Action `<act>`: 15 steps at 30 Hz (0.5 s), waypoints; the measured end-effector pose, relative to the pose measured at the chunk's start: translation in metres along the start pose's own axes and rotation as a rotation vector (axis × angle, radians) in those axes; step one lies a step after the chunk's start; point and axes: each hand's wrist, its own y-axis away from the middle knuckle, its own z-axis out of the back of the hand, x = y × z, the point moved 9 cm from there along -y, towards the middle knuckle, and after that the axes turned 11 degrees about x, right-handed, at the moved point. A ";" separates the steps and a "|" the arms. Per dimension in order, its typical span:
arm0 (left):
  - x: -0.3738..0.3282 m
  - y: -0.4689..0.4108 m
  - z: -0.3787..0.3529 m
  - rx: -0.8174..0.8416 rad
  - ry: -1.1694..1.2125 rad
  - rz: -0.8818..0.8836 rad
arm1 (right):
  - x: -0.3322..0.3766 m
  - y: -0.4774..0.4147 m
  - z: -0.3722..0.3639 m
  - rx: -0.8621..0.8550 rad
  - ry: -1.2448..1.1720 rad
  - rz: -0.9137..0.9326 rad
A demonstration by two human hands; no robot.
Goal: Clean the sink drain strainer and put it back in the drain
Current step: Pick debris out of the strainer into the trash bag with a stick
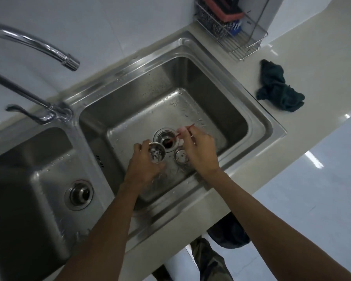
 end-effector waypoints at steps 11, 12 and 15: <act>-0.078 0.126 0.038 -0.165 -0.073 -0.457 | 0.037 0.141 0.055 -0.284 -0.333 0.049; -0.081 0.132 0.038 -0.176 -0.066 -0.472 | 0.037 0.149 0.058 -0.297 -0.343 0.049; -0.094 0.167 0.030 -0.150 -0.046 -0.504 | 0.042 0.195 0.071 -0.334 -0.331 0.040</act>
